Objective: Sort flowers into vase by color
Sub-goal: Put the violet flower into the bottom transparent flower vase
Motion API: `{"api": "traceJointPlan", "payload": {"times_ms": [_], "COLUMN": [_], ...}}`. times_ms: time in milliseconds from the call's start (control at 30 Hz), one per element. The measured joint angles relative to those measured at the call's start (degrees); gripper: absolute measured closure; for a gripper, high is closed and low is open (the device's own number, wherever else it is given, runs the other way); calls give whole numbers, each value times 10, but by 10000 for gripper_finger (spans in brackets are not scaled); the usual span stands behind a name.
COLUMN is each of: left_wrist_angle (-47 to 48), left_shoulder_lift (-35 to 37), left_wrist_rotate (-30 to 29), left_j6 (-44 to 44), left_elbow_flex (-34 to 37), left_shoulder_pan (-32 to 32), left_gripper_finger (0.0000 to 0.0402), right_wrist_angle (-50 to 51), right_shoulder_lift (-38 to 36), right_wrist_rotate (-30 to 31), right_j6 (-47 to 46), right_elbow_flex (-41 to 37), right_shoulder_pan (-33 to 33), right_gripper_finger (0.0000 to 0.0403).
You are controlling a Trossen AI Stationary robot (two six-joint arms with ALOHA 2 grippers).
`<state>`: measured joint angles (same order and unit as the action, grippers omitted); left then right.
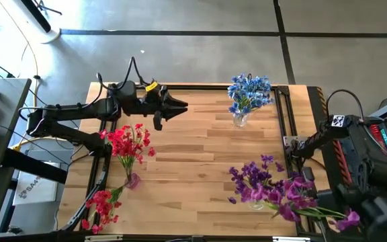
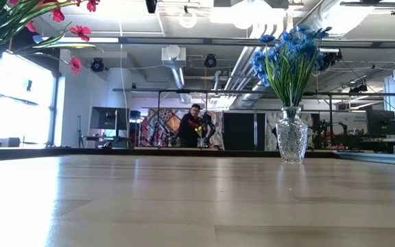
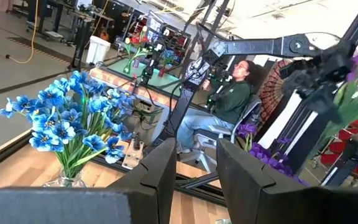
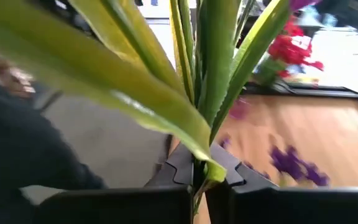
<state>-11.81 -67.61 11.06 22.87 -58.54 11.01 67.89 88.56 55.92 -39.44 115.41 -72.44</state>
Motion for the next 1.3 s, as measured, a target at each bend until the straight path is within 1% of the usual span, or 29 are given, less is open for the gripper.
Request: {"api": "traceJointPlan", "payload": {"times_ms": [100,200,300,367,467,567,700,833,933,1033,1100,1200,1300], "left_wrist_angle": [0,0,0,-3,-2,-4,-6,-6,-3,-2,-1,-1,-1], "left_shoulder_lift": [0,0,0,-4,-6,-11,-18,-23,-26,-25,-25,-25,-25], "left_wrist_rotate": [-12,-26,-31,-33,-33,-33,-33,-32,-32,-32,-31,-31,-31], "left_j6": [0,0,0,0,8,13,21,21,21,21,21,21,25], "left_elbow_flex": [0,0,0,0,0,0,0,0,0,0,0,0,0], "left_shoulder_pan": [-3,-3,-3,-3,-3,-3,-8,-16,-22,-27,-31,-33,-33], "left_gripper_finger": [300,300,300,300,300,300,300,300,300,300,300,300,300], "right_wrist_angle": [75,157,224,216,176,161,172,225,198,194,172,90,-30], "right_shoulder_lift": [13,27,34,28,8,-11,-41,-67,-103,-150,-183,-238,-292], "right_wrist_rotate": [38,61,55,50,52,35,16,16,31,41,46,52,55], "right_j6": [-82,-167,-246,-239,-185,-133,-95,-114,-94,-133,-163,-165,-127], "right_elbow_flex": [0,0,-1,-1,-1,0,0,-1,-41,-107,-166,-256,-344], "right_shoulder_pan": [-19,-35,-43,-43,-34,-19,-4,-12,-27,-39,-48,-62,-78], "right_gripper_finger": [403,403,403,403,403,403,403,403,403,403,403,403,403]}}
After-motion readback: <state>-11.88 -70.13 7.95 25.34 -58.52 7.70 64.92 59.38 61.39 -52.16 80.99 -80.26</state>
